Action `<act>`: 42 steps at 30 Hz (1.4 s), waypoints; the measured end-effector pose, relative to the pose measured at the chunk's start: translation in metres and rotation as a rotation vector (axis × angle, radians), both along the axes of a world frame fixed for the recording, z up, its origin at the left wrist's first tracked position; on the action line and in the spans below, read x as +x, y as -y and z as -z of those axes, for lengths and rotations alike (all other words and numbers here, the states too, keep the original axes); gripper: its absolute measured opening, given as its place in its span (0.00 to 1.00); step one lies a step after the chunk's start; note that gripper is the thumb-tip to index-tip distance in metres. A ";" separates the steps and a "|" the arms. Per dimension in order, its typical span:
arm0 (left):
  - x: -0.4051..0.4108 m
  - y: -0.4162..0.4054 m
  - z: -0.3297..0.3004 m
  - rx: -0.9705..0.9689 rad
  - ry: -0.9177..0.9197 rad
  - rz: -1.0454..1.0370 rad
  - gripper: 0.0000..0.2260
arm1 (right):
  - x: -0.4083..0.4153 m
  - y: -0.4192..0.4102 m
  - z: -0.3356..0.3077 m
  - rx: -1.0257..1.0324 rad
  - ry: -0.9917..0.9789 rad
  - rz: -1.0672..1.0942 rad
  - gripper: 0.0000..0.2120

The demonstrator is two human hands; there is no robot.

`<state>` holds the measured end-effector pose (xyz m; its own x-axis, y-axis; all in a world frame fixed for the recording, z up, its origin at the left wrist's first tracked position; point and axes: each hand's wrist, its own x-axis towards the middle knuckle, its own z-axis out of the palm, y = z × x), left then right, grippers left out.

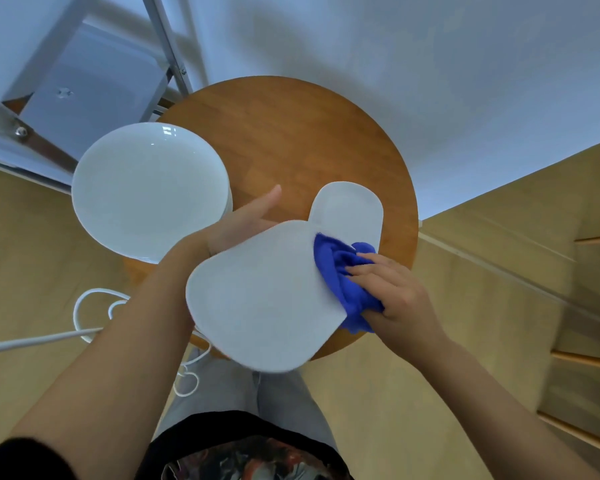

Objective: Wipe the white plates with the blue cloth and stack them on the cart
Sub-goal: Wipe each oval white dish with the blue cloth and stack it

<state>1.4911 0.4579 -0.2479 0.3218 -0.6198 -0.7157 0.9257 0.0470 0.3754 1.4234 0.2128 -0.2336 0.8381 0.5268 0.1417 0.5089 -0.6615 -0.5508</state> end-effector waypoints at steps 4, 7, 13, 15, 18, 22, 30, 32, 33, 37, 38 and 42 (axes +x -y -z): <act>-0.001 0.006 0.007 -0.016 0.048 -0.479 0.36 | 0.002 -0.006 -0.010 0.139 -0.581 0.262 0.04; -0.015 0.012 0.012 -0.130 0.274 -0.613 0.37 | 0.003 -0.005 -0.006 0.381 -0.823 0.474 0.04; -0.029 0.020 0.017 0.187 0.506 -0.399 0.25 | -0.002 -0.002 0.003 0.753 -1.168 0.696 0.14; -0.031 0.021 0.017 0.205 0.512 -0.413 0.25 | -0.006 -0.005 0.007 0.728 -1.156 0.750 0.11; -0.030 0.024 0.013 0.260 0.506 -0.437 0.22 | -0.006 -0.005 0.004 0.590 -0.912 0.876 0.04; -0.021 0.017 0.004 0.376 0.616 -0.350 0.20 | -0.007 -0.009 -0.021 0.386 -0.519 0.657 0.06; -0.031 0.047 -0.025 0.314 0.886 0.208 0.10 | 0.028 -0.042 -0.039 -0.257 -0.189 0.050 0.30; -0.032 0.047 -0.027 0.318 0.907 0.200 0.10 | 0.031 -0.040 -0.037 -0.226 -0.155 0.075 0.28; -0.032 0.046 -0.028 0.318 0.910 0.197 0.10 | 0.032 -0.039 -0.034 -0.188 -0.140 0.113 0.27; -0.034 0.041 -0.031 0.270 0.902 0.230 0.15 | 0.038 -0.029 -0.028 0.087 -0.361 0.283 0.14; -0.035 0.039 -0.031 0.248 0.892 0.214 0.16 | 0.040 -0.026 -0.027 0.183 -0.464 0.334 0.09; -0.040 0.033 -0.033 0.222 0.847 0.079 0.16 | 0.038 -0.012 -0.018 0.464 -0.723 0.479 0.06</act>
<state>1.4513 0.4254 -0.2147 0.7612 -0.5378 -0.3625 0.3291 -0.1613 0.9304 1.4611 0.2251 -0.2157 0.9148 0.1303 -0.3823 -0.3185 -0.3491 -0.8813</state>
